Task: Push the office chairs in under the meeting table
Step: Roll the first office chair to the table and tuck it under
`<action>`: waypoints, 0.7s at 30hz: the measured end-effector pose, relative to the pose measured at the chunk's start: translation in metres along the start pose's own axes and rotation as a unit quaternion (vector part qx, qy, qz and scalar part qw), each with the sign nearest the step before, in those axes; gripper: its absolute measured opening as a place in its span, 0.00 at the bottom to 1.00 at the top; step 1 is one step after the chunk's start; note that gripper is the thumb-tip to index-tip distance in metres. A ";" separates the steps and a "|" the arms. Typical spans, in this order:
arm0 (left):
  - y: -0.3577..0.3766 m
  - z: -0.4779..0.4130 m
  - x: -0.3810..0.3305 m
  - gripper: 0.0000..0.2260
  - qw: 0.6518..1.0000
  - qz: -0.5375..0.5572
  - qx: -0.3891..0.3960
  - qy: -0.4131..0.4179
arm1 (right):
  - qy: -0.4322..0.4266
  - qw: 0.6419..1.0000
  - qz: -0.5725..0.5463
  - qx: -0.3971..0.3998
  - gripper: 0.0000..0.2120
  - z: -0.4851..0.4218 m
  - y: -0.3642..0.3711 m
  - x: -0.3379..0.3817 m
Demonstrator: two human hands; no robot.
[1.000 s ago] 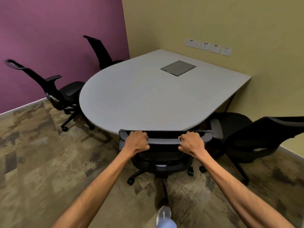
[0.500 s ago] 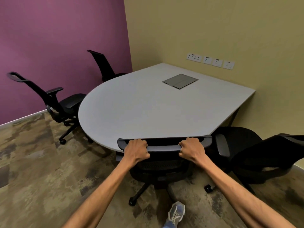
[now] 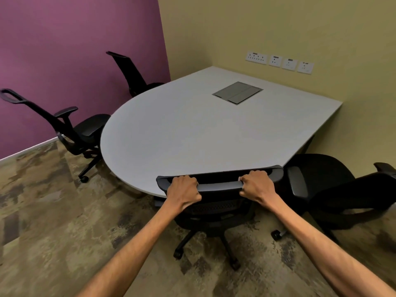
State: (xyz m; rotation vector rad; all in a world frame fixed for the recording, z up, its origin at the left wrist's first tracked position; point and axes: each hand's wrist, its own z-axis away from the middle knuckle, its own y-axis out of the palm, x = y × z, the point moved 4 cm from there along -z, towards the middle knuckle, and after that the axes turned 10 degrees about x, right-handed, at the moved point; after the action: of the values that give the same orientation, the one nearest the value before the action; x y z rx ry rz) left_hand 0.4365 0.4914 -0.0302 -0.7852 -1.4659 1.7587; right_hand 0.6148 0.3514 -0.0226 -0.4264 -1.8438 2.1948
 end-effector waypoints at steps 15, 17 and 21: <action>-0.006 0.035 -0.068 0.33 0.969 0.099 -0.199 0.109 | 0.052 0.973 -0.102 -0.199 0.27 0.109 0.000 -0.056; -0.026 0.024 -0.105 0.34 0.956 0.131 -0.220 0.140 | 0.128 0.957 -0.097 -0.242 0.25 0.140 -0.011 -0.101; -0.051 0.002 -0.179 0.35 0.941 0.153 -0.222 0.206 | 0.254 0.915 -0.095 -0.298 0.17 0.218 -0.023 -0.188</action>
State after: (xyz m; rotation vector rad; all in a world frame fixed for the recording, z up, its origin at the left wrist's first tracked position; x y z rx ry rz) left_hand 0.5440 0.3484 0.0231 -1.5859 -1.5173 1.3548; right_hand 0.7077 0.0873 0.0472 -0.7981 -2.0847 1.1965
